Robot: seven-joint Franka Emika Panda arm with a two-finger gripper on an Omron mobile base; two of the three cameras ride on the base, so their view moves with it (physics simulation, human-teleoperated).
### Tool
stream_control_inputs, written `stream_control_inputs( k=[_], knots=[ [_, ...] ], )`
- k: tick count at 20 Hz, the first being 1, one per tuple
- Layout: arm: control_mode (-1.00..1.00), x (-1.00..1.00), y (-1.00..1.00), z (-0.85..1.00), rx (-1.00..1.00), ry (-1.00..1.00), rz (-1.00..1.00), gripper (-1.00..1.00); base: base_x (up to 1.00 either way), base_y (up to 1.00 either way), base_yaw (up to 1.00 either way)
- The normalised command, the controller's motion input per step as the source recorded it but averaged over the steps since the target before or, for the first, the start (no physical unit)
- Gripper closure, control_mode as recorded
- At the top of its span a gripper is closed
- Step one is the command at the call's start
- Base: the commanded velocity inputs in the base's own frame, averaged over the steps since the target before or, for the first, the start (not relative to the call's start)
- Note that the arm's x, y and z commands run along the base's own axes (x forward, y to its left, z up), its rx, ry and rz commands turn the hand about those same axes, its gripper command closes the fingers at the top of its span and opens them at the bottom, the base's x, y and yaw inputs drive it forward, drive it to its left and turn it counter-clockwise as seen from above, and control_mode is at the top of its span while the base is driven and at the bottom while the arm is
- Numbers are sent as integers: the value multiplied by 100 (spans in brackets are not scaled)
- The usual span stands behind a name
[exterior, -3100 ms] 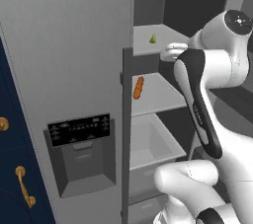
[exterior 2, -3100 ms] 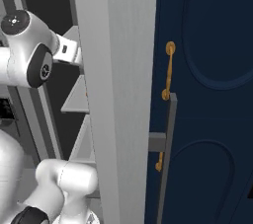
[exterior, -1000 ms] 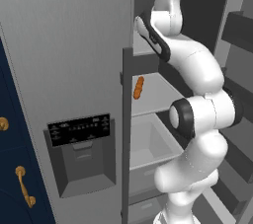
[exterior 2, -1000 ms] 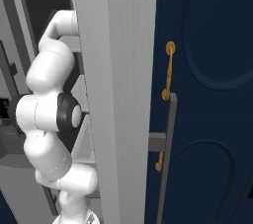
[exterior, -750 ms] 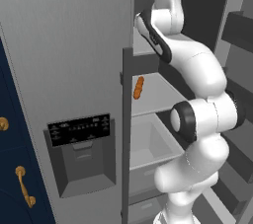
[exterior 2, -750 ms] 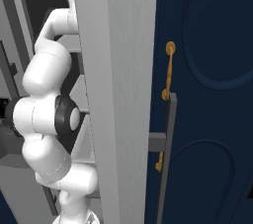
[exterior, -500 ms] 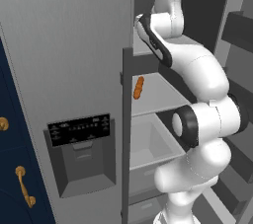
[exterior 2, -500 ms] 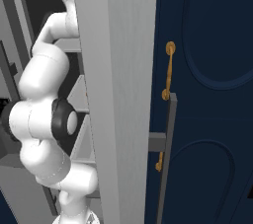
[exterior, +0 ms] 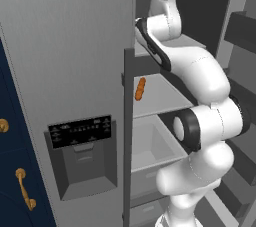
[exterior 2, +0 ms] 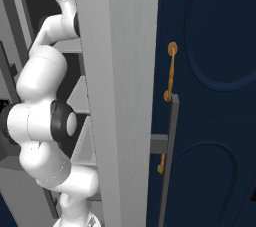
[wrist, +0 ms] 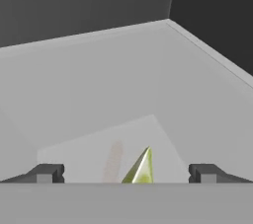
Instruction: Grab a lemon wedge from the fridge and one ice cube from the ice bowl, and put them in the glass of lemonade.
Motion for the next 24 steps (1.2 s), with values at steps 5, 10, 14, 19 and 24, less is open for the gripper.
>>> stream_control_inputs(
  k=[5, 10, 14, 19, 24],
  knots=[
    [-100, 0, 8, -6, 0, 16, -8, -100, 0, 0, 0],
    [-100, -8, 1, -12, 0, 16, -7, -100, 0, 0, 0],
    [-100, -8, 1, -8, 0, 16, -8, -100, 0, 0, 0],
    [-100, -4, 3, -8, 0, 10, -7, 100, 0, 0, 0],
    [-100, 13, 2, -1, 0, 0, -2, 100, 0, 0, 0]
  ],
)
